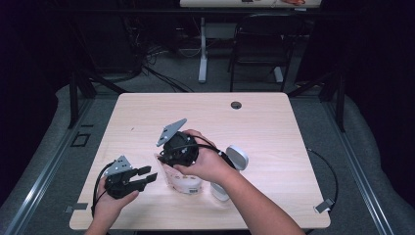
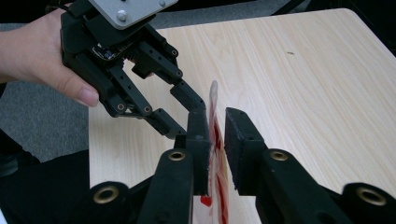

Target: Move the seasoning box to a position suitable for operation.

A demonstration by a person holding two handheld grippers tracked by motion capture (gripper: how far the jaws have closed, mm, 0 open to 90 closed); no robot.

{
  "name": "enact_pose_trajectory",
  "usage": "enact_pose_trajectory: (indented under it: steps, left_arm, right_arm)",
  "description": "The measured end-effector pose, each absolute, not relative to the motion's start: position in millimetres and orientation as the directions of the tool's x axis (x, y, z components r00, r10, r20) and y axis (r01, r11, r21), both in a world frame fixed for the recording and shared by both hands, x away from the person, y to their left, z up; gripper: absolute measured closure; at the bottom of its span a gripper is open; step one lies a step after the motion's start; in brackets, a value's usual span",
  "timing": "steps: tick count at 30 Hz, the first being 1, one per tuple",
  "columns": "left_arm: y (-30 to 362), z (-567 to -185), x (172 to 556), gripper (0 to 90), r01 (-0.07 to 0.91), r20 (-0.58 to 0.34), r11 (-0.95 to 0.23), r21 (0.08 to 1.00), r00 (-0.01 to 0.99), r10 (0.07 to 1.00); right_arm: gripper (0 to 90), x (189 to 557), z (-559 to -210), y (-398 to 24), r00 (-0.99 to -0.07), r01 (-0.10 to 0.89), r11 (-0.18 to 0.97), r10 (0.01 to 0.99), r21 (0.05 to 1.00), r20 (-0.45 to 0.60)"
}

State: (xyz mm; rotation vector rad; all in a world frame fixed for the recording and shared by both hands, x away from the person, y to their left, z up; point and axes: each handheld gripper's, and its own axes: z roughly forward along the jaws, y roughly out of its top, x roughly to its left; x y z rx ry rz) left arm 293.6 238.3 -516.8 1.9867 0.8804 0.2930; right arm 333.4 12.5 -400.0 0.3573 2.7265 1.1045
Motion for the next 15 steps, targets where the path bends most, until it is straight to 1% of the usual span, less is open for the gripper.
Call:
enact_pose_trajectory:
  steps: [5, 12, 15]
  left_arm:
    - [238.1, -517.0, 293.4, 59.1, 0.466, -0.131, -0.331, 0.820, 0.716, 0.685]
    - [237.2, -517.6, 293.8, 58.7, 0.465, -0.131, -0.337, 0.819, 0.722, 0.680]
    - [236.9, -517.8, 293.7, 58.1, 0.466, -0.131, -0.337, 0.818, 0.721, 0.680]
  right_arm:
    - [84.2, 333.0, -402.4, 17.4, -0.955, 0.149, 0.708, 0.284, 0.691, -0.085]
    - [86.3, 333.1, -403.7, 18.0, -0.957, 0.139, 0.720, 0.273, 0.680, -0.093]
    - [89.1, 333.2, -403.9, 17.7, -0.960, 0.137, 0.720, 0.267, 0.680, -0.090]
